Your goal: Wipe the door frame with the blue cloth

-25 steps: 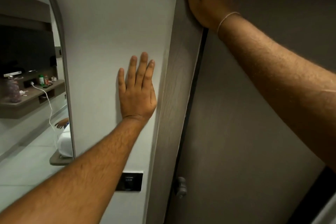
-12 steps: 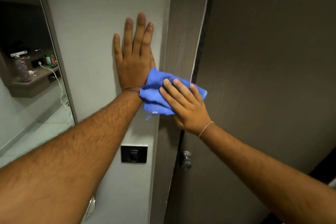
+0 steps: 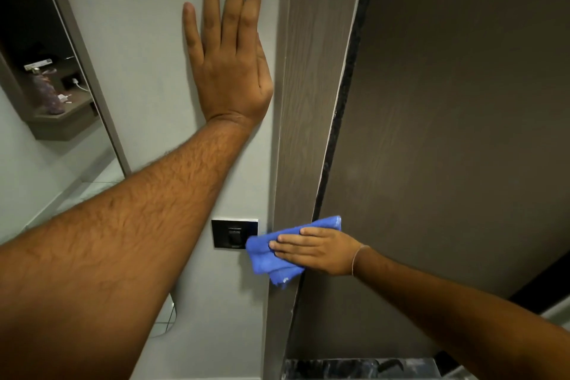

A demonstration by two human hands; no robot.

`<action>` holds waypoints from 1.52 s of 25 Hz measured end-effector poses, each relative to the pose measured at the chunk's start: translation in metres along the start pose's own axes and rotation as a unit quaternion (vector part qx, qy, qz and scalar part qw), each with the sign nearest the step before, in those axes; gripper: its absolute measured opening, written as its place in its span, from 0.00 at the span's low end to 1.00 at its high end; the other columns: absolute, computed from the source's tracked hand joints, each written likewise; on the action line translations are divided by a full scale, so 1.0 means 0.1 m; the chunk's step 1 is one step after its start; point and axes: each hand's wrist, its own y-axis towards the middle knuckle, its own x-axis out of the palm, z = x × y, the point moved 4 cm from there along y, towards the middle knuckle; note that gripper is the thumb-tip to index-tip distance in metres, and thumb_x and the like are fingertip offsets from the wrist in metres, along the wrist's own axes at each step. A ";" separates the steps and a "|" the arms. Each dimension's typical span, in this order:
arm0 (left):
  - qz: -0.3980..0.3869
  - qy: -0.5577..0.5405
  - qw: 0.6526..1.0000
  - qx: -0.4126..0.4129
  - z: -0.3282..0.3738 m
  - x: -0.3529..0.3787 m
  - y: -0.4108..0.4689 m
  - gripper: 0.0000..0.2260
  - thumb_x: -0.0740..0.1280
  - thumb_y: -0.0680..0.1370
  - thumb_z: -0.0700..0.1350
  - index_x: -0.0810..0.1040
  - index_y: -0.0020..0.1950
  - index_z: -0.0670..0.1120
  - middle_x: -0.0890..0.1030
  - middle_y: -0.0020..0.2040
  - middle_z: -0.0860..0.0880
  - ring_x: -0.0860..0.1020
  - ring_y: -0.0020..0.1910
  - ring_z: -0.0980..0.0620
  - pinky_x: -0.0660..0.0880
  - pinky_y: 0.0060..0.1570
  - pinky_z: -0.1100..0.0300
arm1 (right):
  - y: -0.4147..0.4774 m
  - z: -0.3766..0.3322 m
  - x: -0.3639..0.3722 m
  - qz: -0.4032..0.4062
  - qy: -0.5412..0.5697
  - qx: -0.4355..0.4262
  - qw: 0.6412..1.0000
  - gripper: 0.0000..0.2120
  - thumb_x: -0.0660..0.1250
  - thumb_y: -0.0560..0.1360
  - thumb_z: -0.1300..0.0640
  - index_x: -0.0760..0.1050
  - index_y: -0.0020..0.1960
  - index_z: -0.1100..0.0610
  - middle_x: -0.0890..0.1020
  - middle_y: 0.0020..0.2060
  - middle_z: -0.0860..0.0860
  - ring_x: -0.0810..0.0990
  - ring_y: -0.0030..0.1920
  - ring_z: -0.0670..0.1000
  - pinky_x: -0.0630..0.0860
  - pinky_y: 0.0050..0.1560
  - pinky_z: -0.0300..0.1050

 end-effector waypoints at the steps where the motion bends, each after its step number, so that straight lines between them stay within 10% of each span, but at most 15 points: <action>1: 0.000 -0.002 1.000 0.002 0.00 -0.01 0.00 0.27 0.61 0.85 0.38 0.68 0.85 0.44 0.70 0.84 0.41 0.67 0.84 0.37 0.59 0.83 0.34 | -0.05 -0.12 0.03 -0.028 0.035 -0.004 0.999 0.23 0.63 0.84 0.61 0.74 0.78 0.52 0.75 0.79 0.49 0.74 0.79 0.48 0.73 0.79 0.47; 6: -0.021 -0.013 1.000 0.007 0.02 -0.05 0.03 0.28 0.62 0.84 0.40 0.66 0.86 0.46 0.68 0.85 0.42 0.66 0.84 0.37 0.59 0.82 0.33 | -0.12 -0.64 -0.24 -0.042 0.245 0.268 0.931 0.29 0.76 0.75 0.66 0.78 0.75 0.59 0.78 0.76 0.54 0.78 0.76 0.54 0.74 0.78 0.56; 12: -0.156 -0.115 0.981 0.003 0.07 -0.32 -0.49 0.28 0.57 0.87 0.42 0.60 0.89 0.51 0.59 0.89 0.48 0.54 0.89 0.42 0.51 0.86 0.36 | -0.26 -1.36 -0.98 0.214 0.461 0.678 0.531 0.27 0.59 0.84 0.75 0.78 0.72 0.50 0.86 0.64 0.43 0.83 0.68 0.43 0.77 0.73 0.45; 18: -0.352 -0.215 0.911 -0.002 0.97 -1.20 -2.74 0.29 0.57 0.87 0.49 0.57 0.90 0.49 0.56 0.90 0.50 0.54 0.89 0.46 0.46 0.86 0.43 | -1.05 -2.25 -1.35 0.138 0.413 0.772 0.463 0.25 0.61 0.86 0.70 0.69 0.81 0.56 0.76 0.77 0.48 0.72 0.80 0.47 0.65 0.84 0.44; 23: -0.572 -0.294 0.752 0.145 2.04 -2.31 -4.49 0.29 0.55 0.86 0.53 0.63 0.88 0.48 0.57 0.90 0.50 0.61 0.87 0.45 0.55 0.84 0.40 | -2.12 -3.57 -1.42 0.070 0.376 0.870 0.313 0.21 0.62 0.88 0.60 0.70 0.80 0.51 0.76 0.76 0.45 0.74 0.77 0.45 0.67 0.84 0.48; 26: -0.664 -0.319 0.625 0.259 2.67 -2.96 -5.48 0.29 0.49 0.88 0.59 0.69 0.85 0.47 0.64 0.87 0.46 0.70 0.82 0.40 0.57 0.80 0.40 | -3.06 -4.66 -1.51 0.047 0.336 0.933 0.119 0.18 0.60 0.89 0.58 0.72 0.78 0.55 0.78 0.74 0.51 0.75 0.77 0.51 0.67 0.84 0.54; 30: -0.765 -0.285 0.467 0.339 3.08 -3.44 -6.51 0.32 0.39 0.87 0.65 0.38 0.89 0.56 0.33 0.88 0.52 0.38 0.89 0.47 0.33 0.85 0.44 | -4.08 -5.44 -1.63 0.086 0.257 0.961 -0.043 0.16 0.59 0.89 0.60 0.74 0.74 0.50 0.81 0.66 0.52 0.80 0.68 0.52 0.71 0.79 0.55; 34: -0.779 -0.276 0.489 0.278 3.24 -3.57 -6.94 0.36 0.31 0.83 0.67 0.45 0.89 0.53 0.43 0.89 0.53 0.41 0.88 0.50 0.39 0.87 0.46 | -4.96 -5.50 -1.30 0.112 0.212 0.967 -0.084 0.15 0.59 0.89 0.55 0.73 0.74 0.54 0.82 0.61 0.52 0.84 0.59 0.47 0.76 0.71 0.58; 38: -0.812 -0.209 0.499 0.219 3.11 -3.43 -7.21 0.36 0.39 0.84 0.65 0.48 0.90 0.52 0.47 0.89 0.53 0.43 0.88 0.51 0.42 0.87 0.45 | -5.04 -5.43 -0.59 -0.091 0.294 0.951 0.038 0.32 0.63 0.88 0.49 0.55 0.86 0.58 0.60 0.86 0.56 0.59 0.86 0.58 0.57 0.87 0.59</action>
